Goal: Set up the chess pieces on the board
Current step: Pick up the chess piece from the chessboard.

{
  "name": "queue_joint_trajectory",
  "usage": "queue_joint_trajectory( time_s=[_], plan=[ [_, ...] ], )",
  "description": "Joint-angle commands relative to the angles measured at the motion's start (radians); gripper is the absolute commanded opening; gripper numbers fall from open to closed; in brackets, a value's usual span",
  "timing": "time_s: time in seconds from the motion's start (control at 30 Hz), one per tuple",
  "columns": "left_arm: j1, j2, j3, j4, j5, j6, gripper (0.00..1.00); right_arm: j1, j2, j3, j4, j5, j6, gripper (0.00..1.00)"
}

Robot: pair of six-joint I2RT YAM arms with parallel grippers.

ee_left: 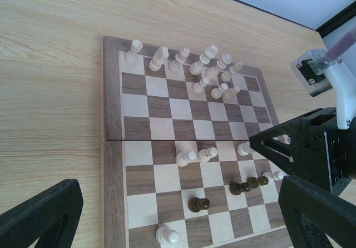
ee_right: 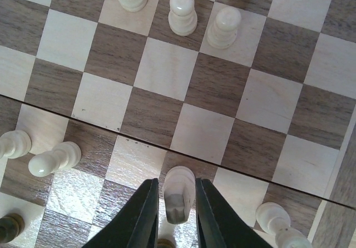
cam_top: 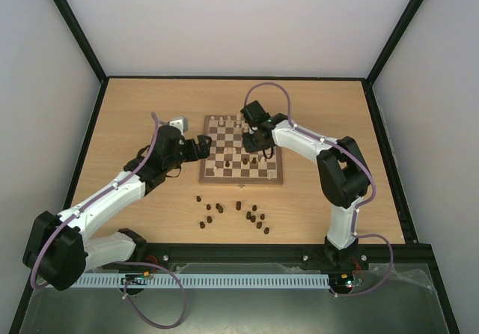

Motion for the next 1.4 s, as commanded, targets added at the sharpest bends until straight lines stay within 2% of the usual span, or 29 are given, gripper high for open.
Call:
queue_joint_trajectory(
  time_s=[0.0, 0.33, 0.6, 0.63, 0.7, 0.8, 1.23, 1.37],
  plan=[
    [-0.003, -0.011, -0.008, 0.019, 0.001, 0.011, 1.0, 0.003, 0.01, 0.02, -0.056, 0.015, -0.004, 0.22],
    [-0.003, -0.005, -0.01, 0.023, 0.002, 0.01, 1.0, 0.003, 0.01, 0.004, -0.051, 0.008, -0.005, 0.24],
    [-0.003, 0.009, -0.01, 0.028, 0.008, 0.008, 0.99, 0.003, 0.009, 0.0, -0.061, 0.008, -0.007, 0.2],
    [-0.003, 0.01, -0.01, 0.028, 0.008, 0.008, 0.99, 0.003, 0.011, -0.001, -0.063, 0.009, -0.007, 0.2],
    [-0.003, 0.009, -0.01, 0.028, 0.009, 0.008, 1.0, 0.003, 0.014, 0.0, -0.07, 0.009, -0.005, 0.29],
    [-0.003, 0.009, -0.01, 0.028, 0.008, 0.009, 1.0, 0.003, 0.014, 0.001, -0.072, 0.009, -0.005, 0.31],
    [-0.003, 0.015, -0.012, 0.031, 0.01, 0.008, 0.99, 0.003, 0.022, 0.002, -0.091, -0.001, -0.01, 0.11],
    [-0.003, 0.019, -0.012, 0.031, 0.011, 0.008, 1.0, 0.003, 0.025, 0.044, -0.121, 0.039, -0.002, 0.09]
  ],
)
